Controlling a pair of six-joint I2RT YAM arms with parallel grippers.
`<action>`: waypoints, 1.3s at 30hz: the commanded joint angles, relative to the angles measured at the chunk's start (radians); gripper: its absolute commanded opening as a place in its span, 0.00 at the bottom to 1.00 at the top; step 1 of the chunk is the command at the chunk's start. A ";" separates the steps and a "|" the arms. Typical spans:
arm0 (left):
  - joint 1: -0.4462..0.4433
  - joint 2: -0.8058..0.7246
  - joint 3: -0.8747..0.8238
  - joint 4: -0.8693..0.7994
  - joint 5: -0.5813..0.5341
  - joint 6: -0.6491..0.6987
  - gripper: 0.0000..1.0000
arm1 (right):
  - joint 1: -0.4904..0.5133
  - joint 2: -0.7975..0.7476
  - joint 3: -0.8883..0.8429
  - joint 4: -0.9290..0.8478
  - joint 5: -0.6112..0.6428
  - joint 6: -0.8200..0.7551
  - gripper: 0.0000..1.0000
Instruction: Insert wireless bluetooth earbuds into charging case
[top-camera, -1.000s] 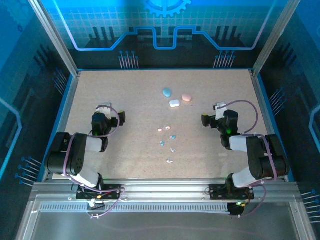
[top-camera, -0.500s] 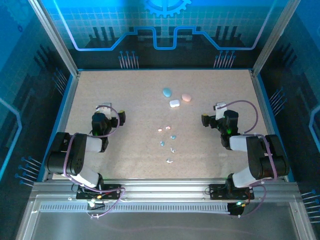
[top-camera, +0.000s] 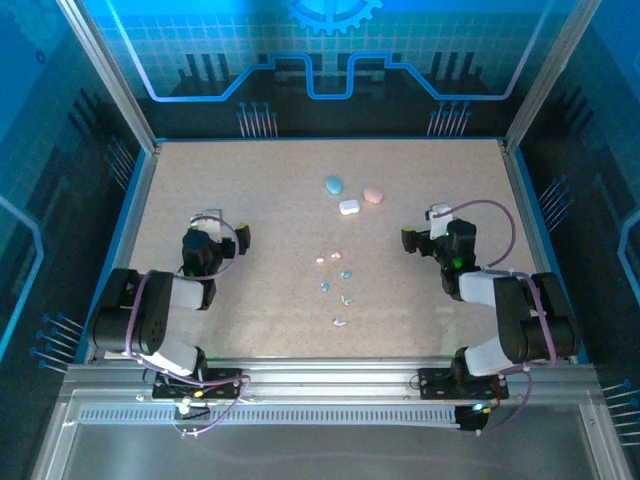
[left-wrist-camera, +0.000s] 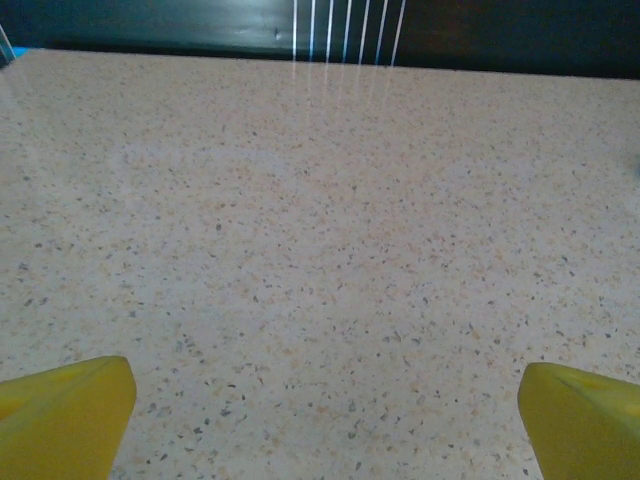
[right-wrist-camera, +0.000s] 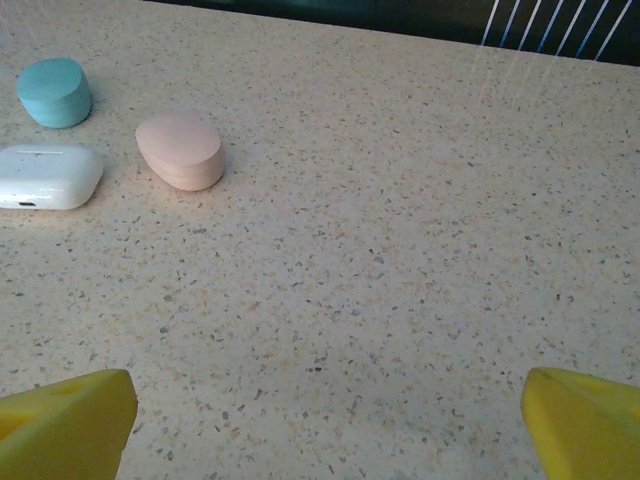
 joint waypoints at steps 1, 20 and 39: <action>-0.003 -0.092 0.004 -0.040 -0.036 -0.011 0.99 | 0.007 -0.076 0.096 -0.191 0.017 0.019 1.00; 0.009 -0.304 0.315 -0.740 0.098 -0.456 0.99 | 0.024 0.166 0.761 -0.961 -0.355 0.397 0.93; -0.167 -0.176 0.333 -0.651 0.214 -0.513 0.99 | 0.257 0.749 1.421 -1.317 -0.318 0.225 0.75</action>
